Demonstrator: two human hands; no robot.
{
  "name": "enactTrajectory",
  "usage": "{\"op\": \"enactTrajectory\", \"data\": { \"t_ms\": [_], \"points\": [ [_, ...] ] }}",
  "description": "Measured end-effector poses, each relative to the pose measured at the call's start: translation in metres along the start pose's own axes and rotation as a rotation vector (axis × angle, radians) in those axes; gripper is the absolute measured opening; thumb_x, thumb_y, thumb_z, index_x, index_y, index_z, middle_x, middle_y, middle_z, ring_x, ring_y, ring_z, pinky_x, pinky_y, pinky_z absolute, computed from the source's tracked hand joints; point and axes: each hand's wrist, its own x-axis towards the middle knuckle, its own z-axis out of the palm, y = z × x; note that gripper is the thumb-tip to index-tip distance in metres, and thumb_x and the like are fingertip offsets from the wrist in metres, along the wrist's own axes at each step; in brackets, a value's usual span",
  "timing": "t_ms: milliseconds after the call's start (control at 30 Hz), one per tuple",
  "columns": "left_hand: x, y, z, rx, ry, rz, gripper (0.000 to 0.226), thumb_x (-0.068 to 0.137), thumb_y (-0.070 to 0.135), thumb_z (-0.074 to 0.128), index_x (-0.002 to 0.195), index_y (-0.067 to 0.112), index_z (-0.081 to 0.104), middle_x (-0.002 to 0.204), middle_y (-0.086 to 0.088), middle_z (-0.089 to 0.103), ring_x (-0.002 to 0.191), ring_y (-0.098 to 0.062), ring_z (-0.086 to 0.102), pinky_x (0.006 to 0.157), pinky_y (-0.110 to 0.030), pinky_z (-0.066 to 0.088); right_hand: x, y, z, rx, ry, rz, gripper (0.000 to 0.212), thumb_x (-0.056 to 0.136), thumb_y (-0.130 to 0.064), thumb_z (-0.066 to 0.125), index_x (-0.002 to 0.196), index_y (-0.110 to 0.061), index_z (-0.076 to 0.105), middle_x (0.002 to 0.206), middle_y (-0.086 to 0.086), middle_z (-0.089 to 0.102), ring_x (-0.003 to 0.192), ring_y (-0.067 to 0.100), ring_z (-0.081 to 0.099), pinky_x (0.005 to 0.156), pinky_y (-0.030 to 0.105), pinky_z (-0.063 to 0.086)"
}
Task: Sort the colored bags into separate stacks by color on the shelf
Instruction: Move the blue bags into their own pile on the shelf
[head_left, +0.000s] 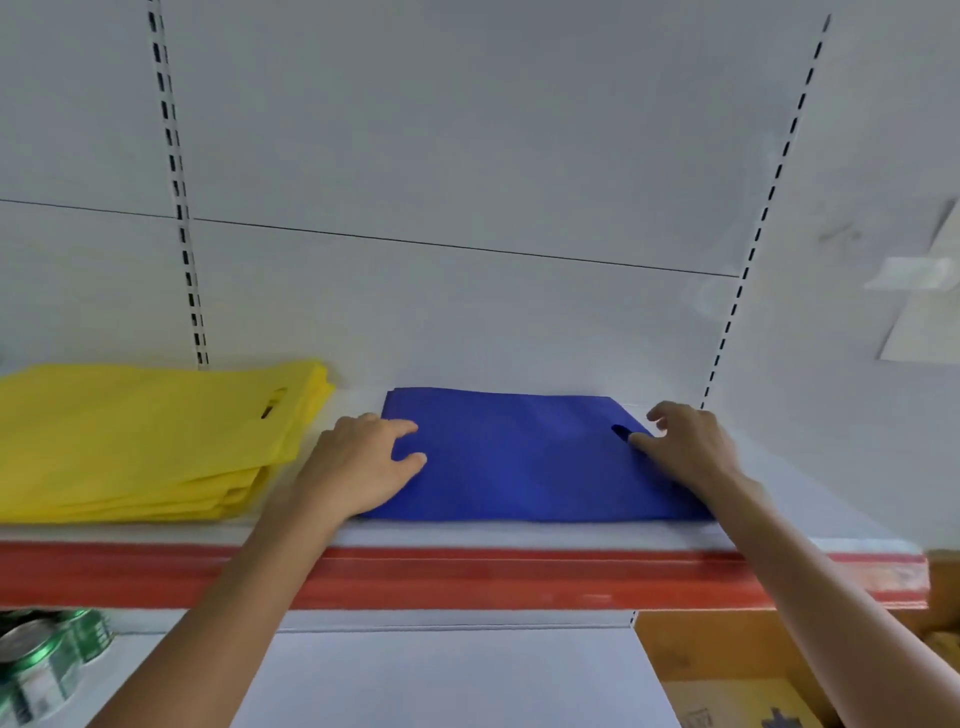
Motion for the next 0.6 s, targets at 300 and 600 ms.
{"op": "enactTrajectory", "data": {
  "t_ms": [300,600],
  "points": [
    [-0.004,0.008,0.002,0.104,0.106,0.022,0.039,0.093,0.037,0.047,0.116,0.010,0.062,0.122,-0.006,0.054,0.117,-0.022,0.047,0.095,-0.031,0.040,0.004,-0.001,0.004,-0.168,0.069,-0.036,0.029,0.092,-0.033,0.051,0.098,-0.009,0.065,0.098,0.014,0.063,0.079,0.032,0.050,0.066,0.030,0.036],
    [-0.008,0.014,0.000,0.075,0.066,-0.016,0.043,0.095,0.035,0.045,0.133,0.014,0.050,0.135,-0.012,0.048,0.125,-0.026,0.044,0.100,-0.032,0.037,-0.002,-0.002,0.005,-0.177,0.123,-0.086,0.023,0.088,-0.018,0.054,0.108,-0.012,0.061,0.104,0.012,0.061,0.092,0.033,0.056,0.066,0.030,0.033]
  ]
}}
